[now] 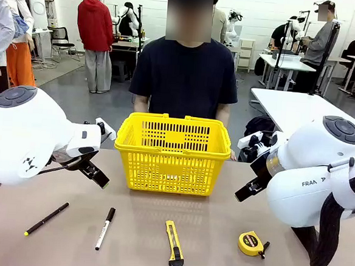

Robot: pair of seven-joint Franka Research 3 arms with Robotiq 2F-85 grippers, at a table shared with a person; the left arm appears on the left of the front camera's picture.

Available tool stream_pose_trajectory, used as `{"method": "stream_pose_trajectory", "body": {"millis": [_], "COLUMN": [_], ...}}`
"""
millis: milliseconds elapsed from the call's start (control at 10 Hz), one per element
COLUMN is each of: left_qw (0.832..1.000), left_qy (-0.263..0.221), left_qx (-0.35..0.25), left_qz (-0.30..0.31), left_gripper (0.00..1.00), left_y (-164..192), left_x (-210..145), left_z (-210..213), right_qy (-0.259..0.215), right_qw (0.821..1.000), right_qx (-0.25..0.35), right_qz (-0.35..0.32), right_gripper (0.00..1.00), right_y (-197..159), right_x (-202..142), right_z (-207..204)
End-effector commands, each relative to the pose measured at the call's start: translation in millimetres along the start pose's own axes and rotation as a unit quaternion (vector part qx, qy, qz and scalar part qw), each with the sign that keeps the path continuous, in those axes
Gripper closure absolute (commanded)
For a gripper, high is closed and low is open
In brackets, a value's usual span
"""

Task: Place the items the person wants into the basket.
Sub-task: Pick up the item the person points to and place it in the Market Basket.

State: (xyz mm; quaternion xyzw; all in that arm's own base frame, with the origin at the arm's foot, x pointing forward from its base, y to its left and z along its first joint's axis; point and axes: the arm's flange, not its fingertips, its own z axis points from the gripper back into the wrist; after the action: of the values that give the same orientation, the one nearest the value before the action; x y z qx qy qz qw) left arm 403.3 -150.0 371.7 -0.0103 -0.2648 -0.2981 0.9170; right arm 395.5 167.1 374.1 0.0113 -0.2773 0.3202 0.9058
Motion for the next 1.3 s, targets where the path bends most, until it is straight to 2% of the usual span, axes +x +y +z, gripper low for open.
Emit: {"method": "stream_pose_trajectory", "body": {"millis": [0, 1200], "left_qw": [1.000, 1.000], "left_qy": [0.000, 0.000], "left_qx": [0.000, 0.000], "left_qz": [0.000, 0.000], "left_gripper": [0.00, 0.00], "left_y": [-0.1, -0.1], "left_x": [0.0, 0.0], "left_z": [0.0, 0.0], "right_qy": [0.000, 0.000], "right_qw": [1.000, 1.000], "right_qx": [0.000, 0.000], "right_qz": [0.000, 0.000], "right_gripper": [0.00, 0.00], "right_y": [0.0, 0.0], "right_x": [0.0, 0.0], "right_z": [0.0, 0.0]}}
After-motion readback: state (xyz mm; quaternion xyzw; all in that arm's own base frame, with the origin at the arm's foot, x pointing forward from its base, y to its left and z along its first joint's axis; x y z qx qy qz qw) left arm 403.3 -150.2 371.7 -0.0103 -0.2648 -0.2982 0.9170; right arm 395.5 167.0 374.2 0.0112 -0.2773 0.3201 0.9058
